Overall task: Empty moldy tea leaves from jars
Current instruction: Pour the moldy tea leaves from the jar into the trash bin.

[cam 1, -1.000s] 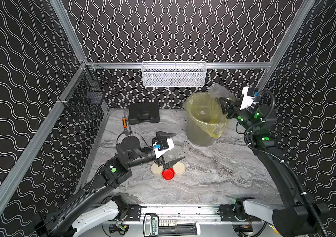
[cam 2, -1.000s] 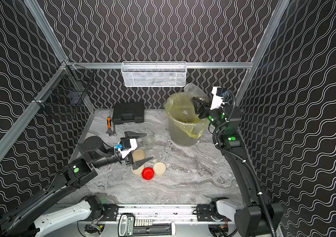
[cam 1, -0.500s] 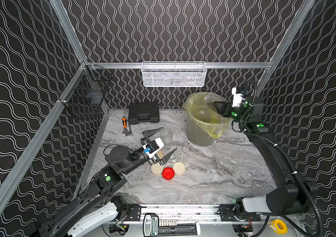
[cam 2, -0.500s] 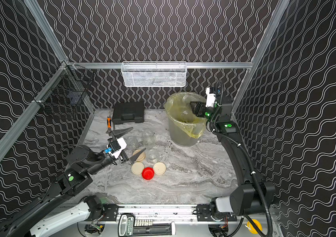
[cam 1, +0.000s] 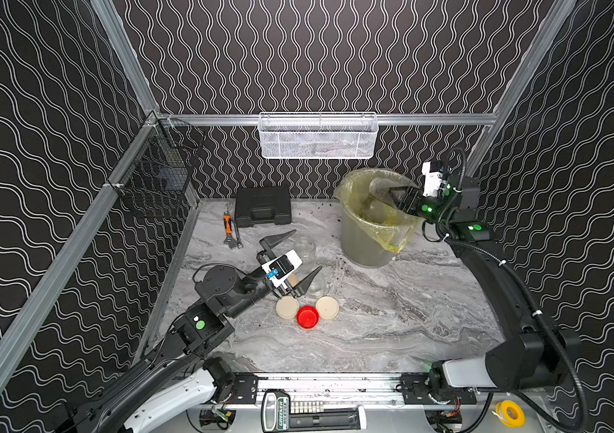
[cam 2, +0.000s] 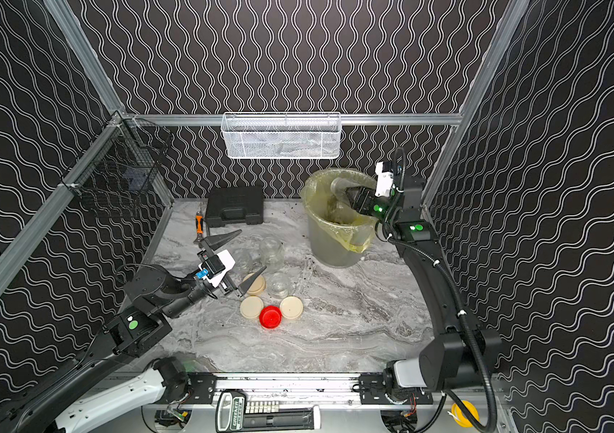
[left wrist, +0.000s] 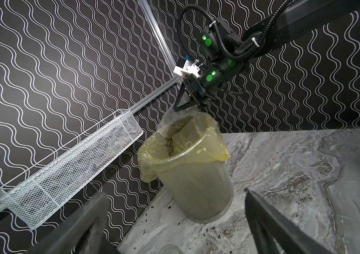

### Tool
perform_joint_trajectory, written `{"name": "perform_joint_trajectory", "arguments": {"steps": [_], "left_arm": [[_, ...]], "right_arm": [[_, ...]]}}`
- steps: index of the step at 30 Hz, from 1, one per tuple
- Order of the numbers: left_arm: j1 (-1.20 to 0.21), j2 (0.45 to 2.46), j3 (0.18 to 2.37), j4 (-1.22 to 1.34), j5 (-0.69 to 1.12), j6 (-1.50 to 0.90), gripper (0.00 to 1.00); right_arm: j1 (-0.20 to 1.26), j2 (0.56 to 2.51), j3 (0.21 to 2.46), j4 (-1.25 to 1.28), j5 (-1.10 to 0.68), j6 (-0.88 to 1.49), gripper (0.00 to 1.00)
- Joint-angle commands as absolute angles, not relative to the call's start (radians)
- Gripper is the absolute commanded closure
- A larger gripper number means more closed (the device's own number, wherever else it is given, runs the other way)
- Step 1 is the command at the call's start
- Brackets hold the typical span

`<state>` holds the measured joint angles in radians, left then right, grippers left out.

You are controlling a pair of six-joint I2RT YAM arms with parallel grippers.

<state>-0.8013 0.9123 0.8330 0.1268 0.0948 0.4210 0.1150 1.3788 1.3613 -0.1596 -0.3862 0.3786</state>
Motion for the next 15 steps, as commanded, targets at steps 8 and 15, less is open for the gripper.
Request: {"name": "perform_joint_trajectory", "arguments": {"steps": [8,15], "left_arm": [[-0.8,0.916,0.824,0.166,0.135,0.414,0.01],[-0.8,0.924,0.827,0.168,0.174,0.371,0.01]], "right_arm": [[0.112,1.203,1.122,0.317,-0.431,0.548,0.56],[0.112,1.13,1.012,0.552,-0.447,0.647,0.56]]}}
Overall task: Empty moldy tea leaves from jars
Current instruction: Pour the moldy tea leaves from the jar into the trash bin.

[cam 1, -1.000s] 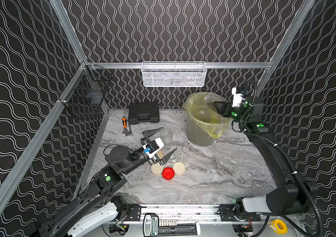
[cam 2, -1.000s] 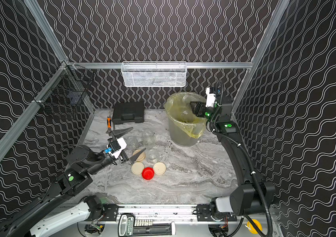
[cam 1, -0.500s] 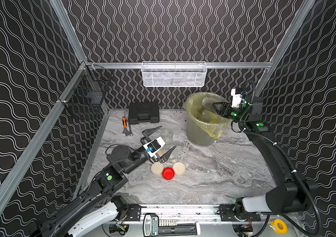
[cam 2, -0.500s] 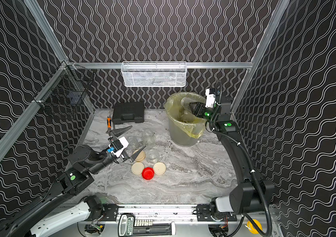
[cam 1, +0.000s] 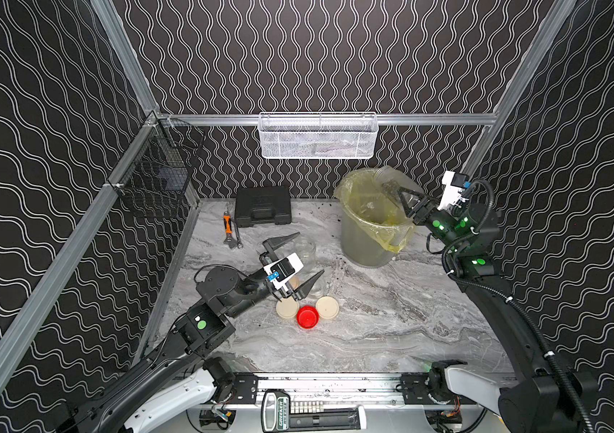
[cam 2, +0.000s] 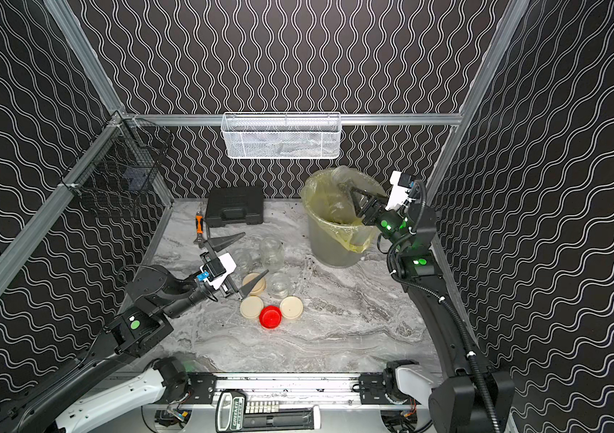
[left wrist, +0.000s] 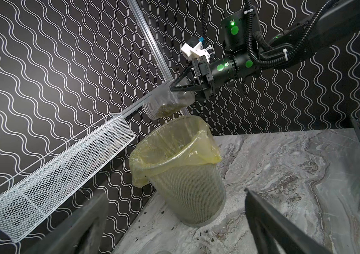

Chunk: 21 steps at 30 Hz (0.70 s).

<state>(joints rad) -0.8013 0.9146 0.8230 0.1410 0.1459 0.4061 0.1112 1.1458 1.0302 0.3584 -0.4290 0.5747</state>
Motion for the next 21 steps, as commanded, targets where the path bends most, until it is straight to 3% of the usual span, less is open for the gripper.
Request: {"name": "perform_joint_trajectory", "arguments": {"steps": [1,7,14,21], "left_arm": [[-0.799,0.925,0.831,0.163,0.178,0.371,0.01],[-0.8,0.912,0.819,0.177,0.176,0.393,0.01],[-0.8,0.917,0.821,0.172,0.172,0.406,0.01],[-0.799,0.927,0.819,0.175,0.171,0.406,0.01]], "right_arm": [[0.112,1.122,1.004,0.582,-0.452,0.659,0.56],[0.112,1.102,0.971,0.593,-0.454,0.653,0.57],[0.113,1.192,1.159,0.151,-0.412,0.473,0.57],[0.113,1.324,1.307,-0.129,-0.364,0.389,0.56]]}}
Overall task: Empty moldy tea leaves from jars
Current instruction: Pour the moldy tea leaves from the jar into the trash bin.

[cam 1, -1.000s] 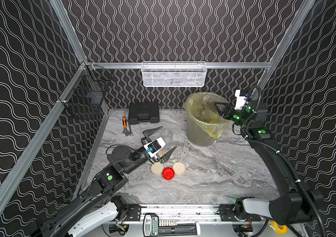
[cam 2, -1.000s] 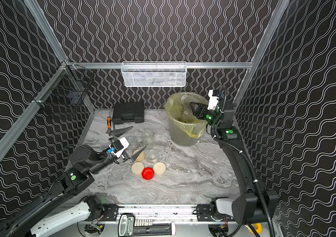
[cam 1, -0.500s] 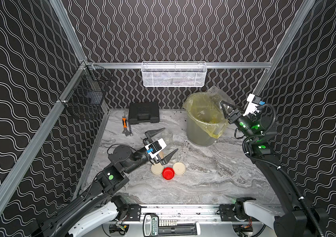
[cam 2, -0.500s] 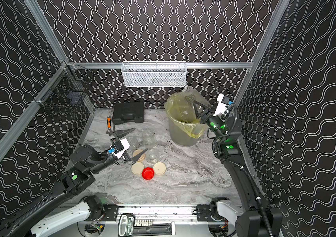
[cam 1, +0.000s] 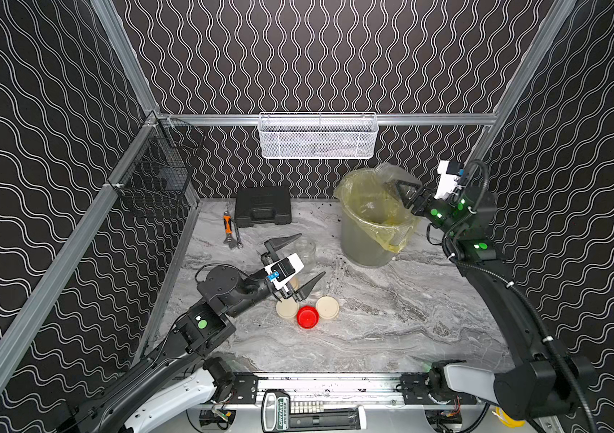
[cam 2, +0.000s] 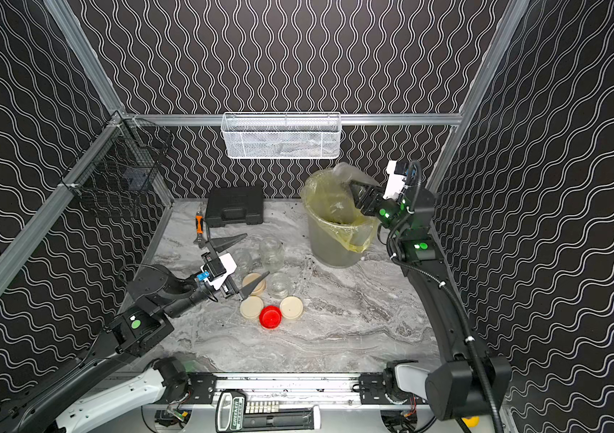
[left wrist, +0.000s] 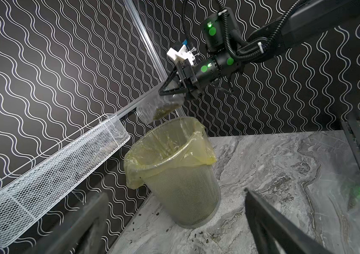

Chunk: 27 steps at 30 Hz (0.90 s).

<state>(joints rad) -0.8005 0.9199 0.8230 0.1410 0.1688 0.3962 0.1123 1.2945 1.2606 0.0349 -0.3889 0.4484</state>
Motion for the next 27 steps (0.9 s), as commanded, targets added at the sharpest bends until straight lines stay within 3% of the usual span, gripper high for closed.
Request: {"name": "perform_joint_trajectory", "arguments": {"steps": [1,13,27], "left_arm": [[-0.799,0.927,0.819,0.175,0.171,0.408,0.01],[-0.799,0.937,0.818,0.172,0.174,0.416,0.01],[-0.8,0.942,0.815,0.167,0.169,0.428,0.01]], "right_arm": [[0.114,1.343,1.327,-0.159,-0.366,0.378,0.56],[0.134,1.384,1.368,-0.246,-0.239,0.318,0.57],[0.147,1.329,1.359,-0.198,-0.246,0.33,0.58]]}}
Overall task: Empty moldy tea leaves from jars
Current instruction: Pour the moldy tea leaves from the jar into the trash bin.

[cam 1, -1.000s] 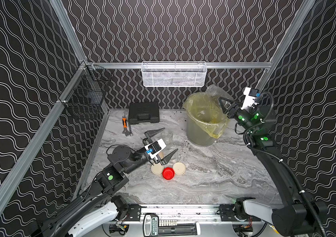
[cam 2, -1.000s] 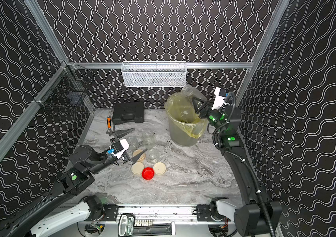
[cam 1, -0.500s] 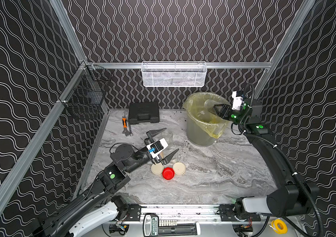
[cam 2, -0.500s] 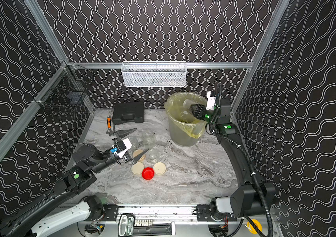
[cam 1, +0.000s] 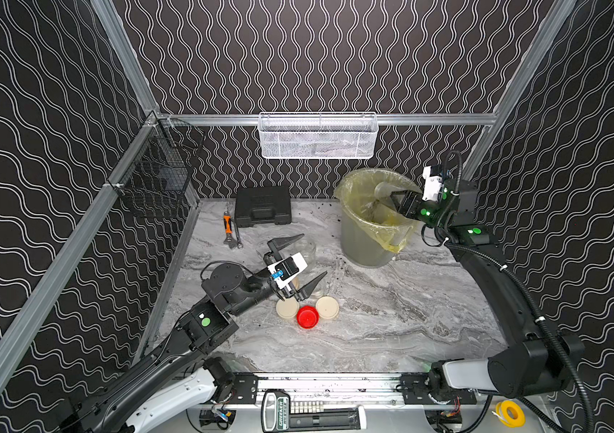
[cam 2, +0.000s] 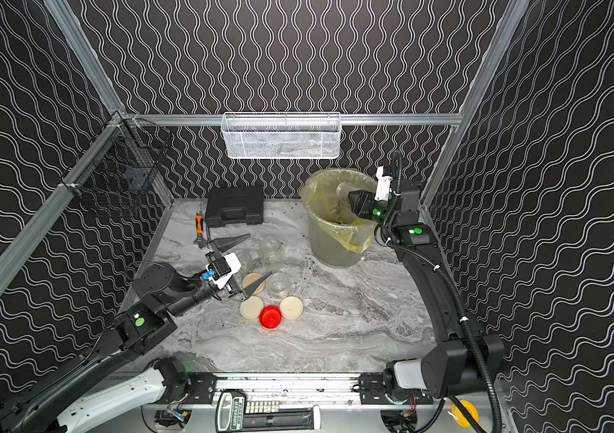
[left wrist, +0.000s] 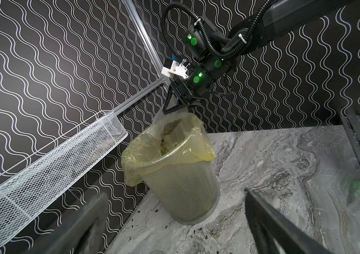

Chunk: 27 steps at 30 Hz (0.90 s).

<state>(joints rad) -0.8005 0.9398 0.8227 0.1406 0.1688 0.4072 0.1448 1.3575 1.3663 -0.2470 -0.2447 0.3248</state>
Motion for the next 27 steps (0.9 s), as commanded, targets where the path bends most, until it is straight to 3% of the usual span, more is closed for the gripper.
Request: {"name": "perform_joint_trajectory", "arguments": {"steps": [1,7,17,20,27], "left_arm": [[-0.801,0.941,0.815,0.167,0.17,0.428,0.01],[-0.8,0.941,0.813,0.172,0.172,0.428,0.01],[-0.8,0.934,0.804,0.181,0.184,0.435,0.01],[-0.799,0.936,0.806,0.177,0.183,0.44,0.01],[-0.8,0.942,0.809,0.171,0.183,0.445,0.01]], "right_arm": [[0.147,1.314,1.343,-0.172,-0.251,0.336,0.58],[0.147,1.185,1.211,0.019,-0.265,0.386,0.58],[0.147,1.094,1.149,0.114,-0.303,0.415,0.59],[0.153,1.135,1.209,0.015,-0.313,0.397,0.58],[0.182,1.394,1.554,-0.483,-0.241,0.2,0.56]]}}
